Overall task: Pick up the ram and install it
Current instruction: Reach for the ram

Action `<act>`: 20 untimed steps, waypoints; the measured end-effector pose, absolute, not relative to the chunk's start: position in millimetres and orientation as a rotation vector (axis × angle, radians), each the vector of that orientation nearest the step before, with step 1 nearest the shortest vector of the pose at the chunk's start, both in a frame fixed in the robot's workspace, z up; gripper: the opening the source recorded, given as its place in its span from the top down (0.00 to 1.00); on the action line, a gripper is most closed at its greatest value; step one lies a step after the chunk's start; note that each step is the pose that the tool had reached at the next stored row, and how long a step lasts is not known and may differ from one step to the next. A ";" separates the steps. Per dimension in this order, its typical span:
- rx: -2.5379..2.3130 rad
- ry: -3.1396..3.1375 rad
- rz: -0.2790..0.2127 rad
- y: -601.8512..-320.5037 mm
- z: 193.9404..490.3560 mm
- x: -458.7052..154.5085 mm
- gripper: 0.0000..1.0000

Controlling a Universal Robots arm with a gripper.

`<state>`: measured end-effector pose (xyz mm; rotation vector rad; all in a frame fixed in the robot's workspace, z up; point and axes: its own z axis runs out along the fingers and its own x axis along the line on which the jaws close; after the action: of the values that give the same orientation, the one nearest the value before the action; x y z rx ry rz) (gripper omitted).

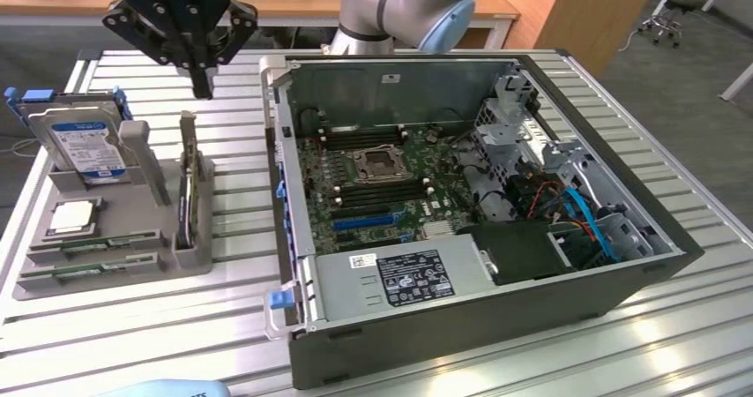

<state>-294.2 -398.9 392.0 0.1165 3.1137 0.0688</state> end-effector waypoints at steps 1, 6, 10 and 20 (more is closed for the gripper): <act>0.116 3.114 0.069 -398.9 392.0 -297.0 0.90; 0.117 3.114 0.069 -398.9 391.7 -311.5 0.90; 0.117 3.114 0.069 -398.8 391.3 -331.3 0.90; 0.117 3.114 0.069 -398.8 390.7 -358.0 0.90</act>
<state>-358.0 -398.8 390.7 0.1167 3.1137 0.0689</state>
